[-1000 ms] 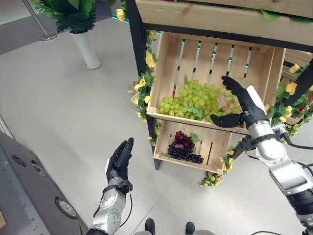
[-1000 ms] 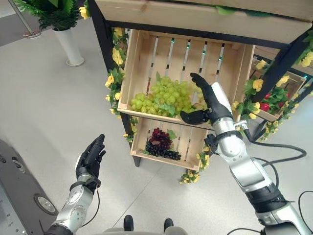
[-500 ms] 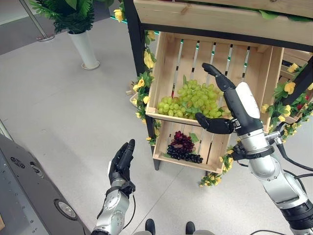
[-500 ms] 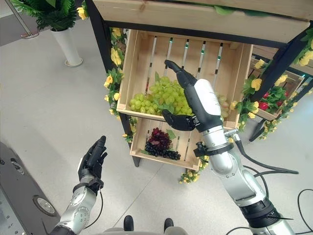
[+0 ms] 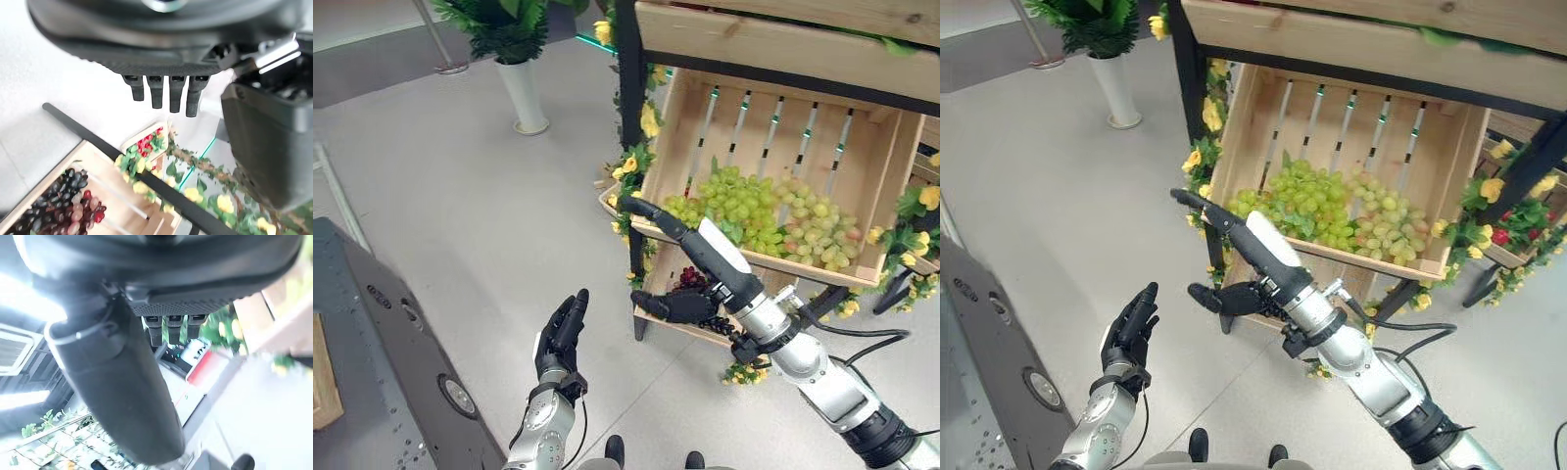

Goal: Pick up the fruits from the basket on one side to the basket on the other side

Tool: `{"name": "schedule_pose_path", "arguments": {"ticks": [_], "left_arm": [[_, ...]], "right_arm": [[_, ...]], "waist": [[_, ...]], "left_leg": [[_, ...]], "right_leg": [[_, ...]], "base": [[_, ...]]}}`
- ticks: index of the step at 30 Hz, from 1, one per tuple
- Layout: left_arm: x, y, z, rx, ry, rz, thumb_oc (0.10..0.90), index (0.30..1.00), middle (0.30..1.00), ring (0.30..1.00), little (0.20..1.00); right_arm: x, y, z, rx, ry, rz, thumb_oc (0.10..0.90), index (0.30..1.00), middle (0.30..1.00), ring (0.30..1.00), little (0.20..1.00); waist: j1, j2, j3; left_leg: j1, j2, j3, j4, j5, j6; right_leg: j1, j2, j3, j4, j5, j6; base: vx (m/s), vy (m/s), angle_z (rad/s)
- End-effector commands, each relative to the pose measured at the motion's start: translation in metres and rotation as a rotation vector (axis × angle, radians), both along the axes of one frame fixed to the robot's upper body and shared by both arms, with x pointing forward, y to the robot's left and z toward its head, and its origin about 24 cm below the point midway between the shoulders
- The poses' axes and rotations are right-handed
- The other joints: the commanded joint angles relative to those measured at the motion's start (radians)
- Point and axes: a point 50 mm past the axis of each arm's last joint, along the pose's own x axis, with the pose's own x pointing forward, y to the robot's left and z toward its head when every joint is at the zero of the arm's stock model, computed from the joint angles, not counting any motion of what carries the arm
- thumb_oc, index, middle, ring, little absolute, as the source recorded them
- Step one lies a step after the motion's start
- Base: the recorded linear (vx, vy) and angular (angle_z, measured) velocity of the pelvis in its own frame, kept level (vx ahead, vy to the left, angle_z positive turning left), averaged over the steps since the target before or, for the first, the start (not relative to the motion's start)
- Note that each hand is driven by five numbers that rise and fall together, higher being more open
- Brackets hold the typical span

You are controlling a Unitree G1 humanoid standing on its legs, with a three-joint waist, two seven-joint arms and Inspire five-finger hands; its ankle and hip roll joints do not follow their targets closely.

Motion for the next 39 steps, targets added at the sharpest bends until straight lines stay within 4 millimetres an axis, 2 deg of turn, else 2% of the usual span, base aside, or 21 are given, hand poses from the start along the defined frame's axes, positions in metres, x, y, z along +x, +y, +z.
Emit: {"name": "schedule_pose_path", "arguments": {"ticks": [1, 6, 8, 10, 12, 13, 15, 17, 18, 20, 22, 25, 27, 28, 30, 31, 32, 35, 37, 38, 39], "left_arm": [[0.022, 0.0, 0.022, 0.076, -0.167, -0.039, 0.8, 0.9, 0.9, 0.9, 0.9], [0.014, 0.005, 0.012, 0.102, -0.115, -0.062, 0.8, 0.9, 0.9, 0.9, 0.9], [0.012, 0.011, 0.009, 0.114, -0.097, -0.063, 0.8, 0.9, 0.9, 0.9, 0.9], [0.014, 0.017, 0.009, 0.123, -0.086, -0.058, 0.8, 0.9, 0.9, 0.9, 0.9], [0.021, 0.021, 0.009, 0.134, -0.074, -0.075, 0.8, 0.9, 0.9, 0.9, 0.9], [0.023, 0.021, 0.008, 0.129, -0.066, -0.068, 0.8, 0.9, 0.9, 0.9, 0.9], [0.026, 0.018, 0.003, 0.13, -0.041, -0.054, 0.8, 0.9, 0.9, 0.9, 0.9], [0.023, 0.016, -0.003, 0.099, -0.01, -0.014, 0.8, 0.9, 0.9, 0.9, 0.9], [0.017, 0.015, -0.011, 0.072, 0.018, 0.018, 0.8, 0.9, 0.9, 0.9, 0.9], [0.011, 0.012, -0.018, 0.046, 0.051, 0.016, 0.8, 0.9, 0.9, 0.9, 0.9], [0.006, 0.005, -0.027, 0.039, 0.086, -0.045, 0.8, 0.9, 0.9, 0.9, 0.9], [0.001, -0.012, -0.035, 0.004, 0.106, -0.103, 0.8, 0.9, 0.9, 0.9, 0.9], [-0.001, -0.019, -0.039, -0.028, 0.108, -0.108, 0.8, 0.9, 0.9, 0.9, 0.9], [-0.001, -0.024, -0.042, -0.051, 0.118, -0.119, 0.8, 0.9, 0.9, 0.9, 0.9], [-0.007, -0.031, -0.051, -0.078, 0.175, -0.14, 0.8, 0.9, 0.9, 0.9, 0.9], [-0.007, -0.032, -0.051, -0.079, 0.179, -0.141, 0.8, 0.9, 0.9, 0.9, 0.9], [-0.007, -0.037, -0.057, -0.067, 0.237, -0.19, 0.8, 0.9, 0.9, 0.9, 0.9], [-0.009, -0.037, -0.068, 0.059, 0.348, -0.302, 0.8, 0.9, 0.9, 0.9, 0.9], [-0.02, -0.029, -0.078, 0.117, 0.407, -0.371, 0.8, 0.9, 0.9, 0.9, 0.9], [-0.023, -0.028, -0.08, 0.117, 0.418, -0.379, 0.8, 0.9, 0.9, 0.9, 0.9], [-0.031, -0.021, -0.086, 0.117, 0.455, -0.402, 0.8, 0.9, 0.9, 0.9, 0.9]], "right_arm": [[-0.001, 0.006, 0.022, 0.141, -0.061, 0.069, 0.8, 0.9, 0.9, 0.9, 0.9], [-0.001, 0.002, -0.018, 0.169, 0.165, 0.022, 0.8, 0.9, 0.9, 0.9, 0.9], [-0.004, 0.002, -0.034, 0.182, 0.253, 0.027, 0.8, 0.9, 0.9, 0.9, 0.9], [-0.006, 0.001, -0.046, 0.187, 0.323, 0.031, 0.8, 0.9, 0.9, 0.9, 0.9], [-0.009, -0.005, -0.061, 0.212, 0.399, -0.004, 0.8, 0.9, 0.9, 0.9, 0.9], [-0.009, -0.008, -0.066, 0.22, 0.434, -0.017, 0.8, 0.9, 0.9, 0.9, 0.9], [-0.01, -0.017, -0.088, 0.245, 0.545, -0.068, 0.8, 0.9, 0.9, 0.9, 0.9], [-0.01, -0.019, -0.101, 0.237, 0.624, -0.087, 0.8, 0.9, 0.9, 0.9, 0.9], [-0.009, -0.021, -0.116, 0.201, 0.686, -0.116, 0.8, 0.9, 0.9, 0.9, 0.9], [-0.009, -0.026, -0.128, 0.174, 0.747, -0.152, 0.8, 0.9, 0.9, 0.9, 0.9], [-0.013, -0.037, -0.146, 0.156, 0.827, -0.228, 0.8, 0.9, 0.9, 0.9, 0.9], [-0.023, -0.052, -0.176, 0.078, 0.943, -0.34, 0.8, 0.9, 0.9, 0.9, 0.9], [-0.028, -0.06, -0.191, 0.088, 1.014, -0.409, 0.8, 0.9, 0.9, 0.9, 0.9], [-0.036, -0.064, -0.203, 0.145, 1.093, -0.467, 0.8, 0.9, 0.9, 0.9, 0.9], [-0.058, -0.069, -0.226, 0.275, 1.249, -0.554, 0.8, 0.9, 0.9, 0.9, 0.9], [-0.058, -0.069, -0.227, 0.279, 1.254, -0.557, 0.8, 0.9, 0.9, 0.9, 0.9], [-0.068, -0.067, -0.237, 0.353, 1.319, -0.602, 0.8, 0.9, 0.9, 0.9, 0.9], [-0.066, -0.057, -0.244, 0.424, 1.375, -0.635, 0.8, 0.9, 0.9, 0.9, 0.9], [-0.063, -0.053, -0.248, 0.398, 1.4, -0.625, 0.8, 0.9, 0.9, 0.9, 0.9], [-0.063, -0.053, -0.249, 0.383, 1.407, -0.623, 0.8, 0.9, 0.9, 0.9, 0.9], [-0.062, -0.053, -0.253, 0.344, 1.431, -0.631, 0.8, 0.9, 0.9, 0.9, 0.9]], "waist": [[0.017, -0.001, -0.053], [0.023, 0.004, -0.043], [0.01, 0.007, -0.026], [-0.008, 0.011, -0.009], [-0.039, 0.013, -0.007], [-0.046, 0.012, -0.009], [-0.055, -0.004, -0.008], [-0.046, -0.018, -0.004], [-0.04, -0.028, 0.013], [-0.038, -0.035, 0.024], [-0.046, -0.046, 0.031], [-0.065, -0.067, 0.02], [-0.082, -0.066, 0.007], [-0.103, -0.053, -0.005], [-0.141, -0.022, -0.025], [-0.142, -0.021, -0.025], [-0.156, -0.002, -0.029], [-0.144, -0.015, -0.019], [-0.135, -0.02, -0.011], [-0.133, -0.02, -0.012], [-0.125, -0.012, -0.009]], "left_leg": [[0.066, -0.026, -0.007, 0.009, -0.213, 0.002], [0.055, -0.033, -0.044, 0.009, -0.199, 0.015], [0.054, -0.036, -0.06, 0.009, -0.186, 0.029], [0.054, -0.035, -0.089, 0.009, -0.176, 0.038], [0.042, -0.031, -0.156, 0.009, -0.16, 0.04], [0.039, -0.031, -0.172, 0.009, -0.157, 0.039], [0.021, -0.013, -0.198, 0.009, -0.14, 0.009], [0.0, 0.007, -0.186, 0.009, -0.126, -0.024], [-0.036, 0.055, -0.137, 0.013, -0.083, -0.056], [-0.066, 0.073, -0.089, 0.029, -0.069, -0.068], [-0.106, 0.073, -0.011, 0.116, -0.09, -0.067], [-0.104, 0.03, 0.091, 0.42, -0.275, -0.012], [-0.08, 0.003, 0.125, 0.524, -0.354, 0.026], [-0.039, -0.007, 0.145, 0.551, -0.353, 0.027], [0.059, -0.024, 0.145, 0.47, -0.338, 0.009], [0.062, -0.026, 0.144, 0.464, -0.339, 0.009], [0.126, -0.059, 0.114, 0.227, -0.343, 0.012], [0.105, -0.091, 0.061, 0.057, -0.299, 0.028], [0.095, -0.097, 0.023, 0.014, -0.276, 0.04], [0.09, -0.097, 0.019, 0.012, -0.272, 0.042], [0.076, -0.093, 0.014, 0.01, -0.26, 0.054]], "right_leg": [[0.027, -0.013, -0.073, 0.006, -0.078, 0.0], [0.007, -0.022, -0.104, 0.11, -0.122, 0.002], [-0.058, -0.031, -0.08, 0.252, -0.108, 0.018], [-0.104, -0.025, -0.015, 0.324, -0.101, 0.023], [-0.109, 0.016, 0.101, 0.308, -0.14, -0.007], [-0.102, 0.024, 0.12, 0.293, -0.151, -0.014], [-0.06, 0.054, 0.147, 0.223, -0.173, -0.037], [-0.036, 0.055, 0.122, 0.169, -0.159, -0.044], [-0.028, 0.063, 0.095, 0.157, -0.158, -0.059], [-0.017, 0.065, 0.069, 0.145, -0.154, -0.071], [-0.005, 0.062, 0.031, 0.133, -0.146, -0.081], [-0.014, 0.032, 0.001, 0.11, -0.127, -0.082], [-0.032, 0.035, 0.003, 0.115, -0.117, -0.079], [-0.05, 0.051, 0.012, 0.126, -0.116, -0.079], [-0.093, 0.08, 0.023, 0.152, -0.116, -0.074], [-0.095, 0.081, 0.023, 0.153, -0.116, -0.074], [-0.133, 0.092, 0.012, 0.153, -0.094, -0.05], [-0.2, 0.095, 0.014, 0.113, -0.018, -0.017], [-0.241, 0.099, 0.06, 0.091, 0.014, 0.005], [-0.249, 0.099, 0.069, 0.099, 0.013, 0.006], [-0.268, 0.091, 0.069, 0.196, -0.004, 0.009]], "base": [[0.01, -0.01, 0.05], [0.0, -0.033, 0.16], [-0.04, -0.093, 0.18], [-0.05, -0.2, 0.2], [-0.05, -0.338, 0.31], [-0.04, -0.37, 1.08], [-0.09, -0.518, 1.41], [-0.17, -0.511, 0.83], [-0.17, -0.36, 0.44], [-0.2, -0.324, 0.45], [-0.23, -0.242, 0.63], [-0.18, -0.072, 0.67], [-0.18, 0.042, 0.26], [-0.25, 0.136, 0.3], [-0.24, 0.169, 0.44], [-0.32, 0.218, 0.56], [-0.36, 0.156, 0.54], [-0.46, 0.093, 0.93], [-0.39, 0.03, 0.75], [-0.36, 0.012, 0.37], [-0.33, 0.016, 0.12]]}}
